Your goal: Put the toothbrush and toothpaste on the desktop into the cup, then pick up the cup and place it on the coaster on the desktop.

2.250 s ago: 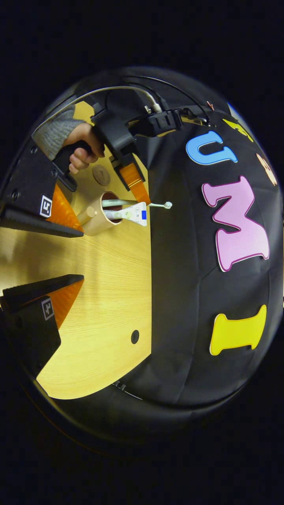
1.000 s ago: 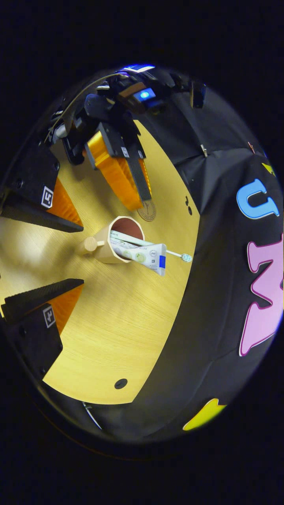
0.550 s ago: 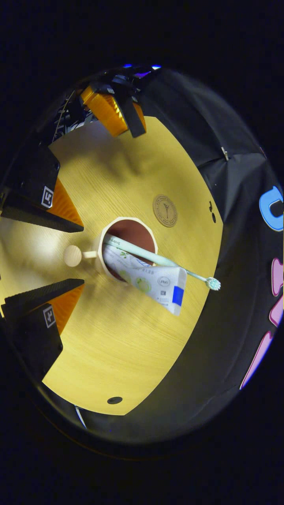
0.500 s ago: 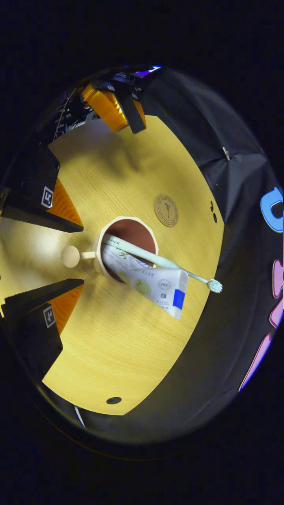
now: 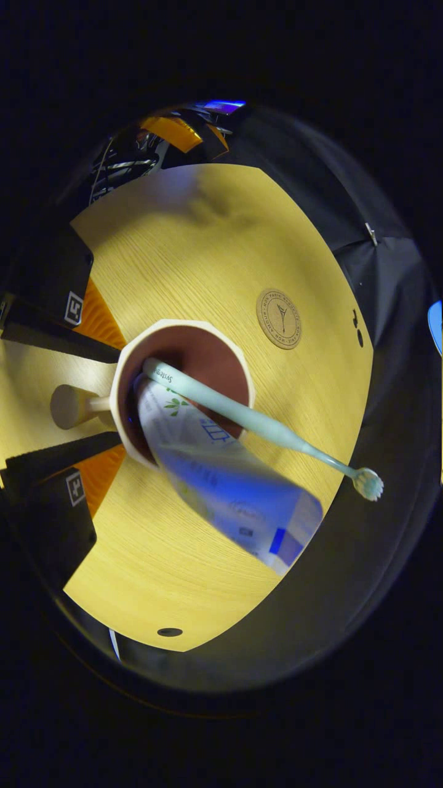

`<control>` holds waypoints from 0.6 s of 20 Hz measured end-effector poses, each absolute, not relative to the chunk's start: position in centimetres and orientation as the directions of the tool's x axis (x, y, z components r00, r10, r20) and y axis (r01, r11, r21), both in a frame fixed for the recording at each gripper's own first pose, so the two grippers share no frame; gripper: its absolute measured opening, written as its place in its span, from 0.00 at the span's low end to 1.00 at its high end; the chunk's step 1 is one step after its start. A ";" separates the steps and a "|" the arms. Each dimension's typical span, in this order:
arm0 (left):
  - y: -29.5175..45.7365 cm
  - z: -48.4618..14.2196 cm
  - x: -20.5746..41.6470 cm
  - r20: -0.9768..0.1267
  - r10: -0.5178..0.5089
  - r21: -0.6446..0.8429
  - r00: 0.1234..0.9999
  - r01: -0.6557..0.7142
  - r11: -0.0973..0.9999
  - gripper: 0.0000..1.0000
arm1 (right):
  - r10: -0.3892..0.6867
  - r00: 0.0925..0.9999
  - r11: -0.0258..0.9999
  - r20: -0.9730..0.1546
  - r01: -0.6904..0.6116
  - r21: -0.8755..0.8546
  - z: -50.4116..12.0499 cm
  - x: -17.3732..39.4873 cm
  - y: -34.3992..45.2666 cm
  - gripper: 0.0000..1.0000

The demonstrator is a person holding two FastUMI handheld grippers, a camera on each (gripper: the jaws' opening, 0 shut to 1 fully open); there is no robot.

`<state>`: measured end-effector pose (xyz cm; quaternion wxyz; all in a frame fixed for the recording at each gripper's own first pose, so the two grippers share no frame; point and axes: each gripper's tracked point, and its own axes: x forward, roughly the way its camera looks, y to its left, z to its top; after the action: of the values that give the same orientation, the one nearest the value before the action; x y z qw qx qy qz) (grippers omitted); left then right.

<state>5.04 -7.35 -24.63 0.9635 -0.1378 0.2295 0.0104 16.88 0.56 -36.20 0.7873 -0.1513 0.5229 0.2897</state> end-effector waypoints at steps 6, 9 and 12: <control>-6.8 -24.9 4.9 -0.448 -0.046 -0.255 0.893 -0.078 0.964 0.64 | 0.256 0.275 0.797 -0.927 -0.603 0.042 -36.3 16.7 0.1 0.32; -6.8 -24.7 4.9 -0.441 -0.051 -0.253 0.896 -0.069 0.965 0.64 | 0.266 0.289 0.803 -0.920 -0.594 0.045 -36.1 16.7 0.1 0.25; -6.3 -24.6 4.8 -0.437 -0.052 -0.257 0.898 -0.069 0.964 0.64 | 0.260 0.317 0.816 -0.912 -0.577 0.032 -35.8 16.7 0.1 0.29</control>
<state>4.83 -6.33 -24.60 0.9649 -0.1341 0.2259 0.0044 16.74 0.06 -35.82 0.7971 -0.1520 0.5221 0.2624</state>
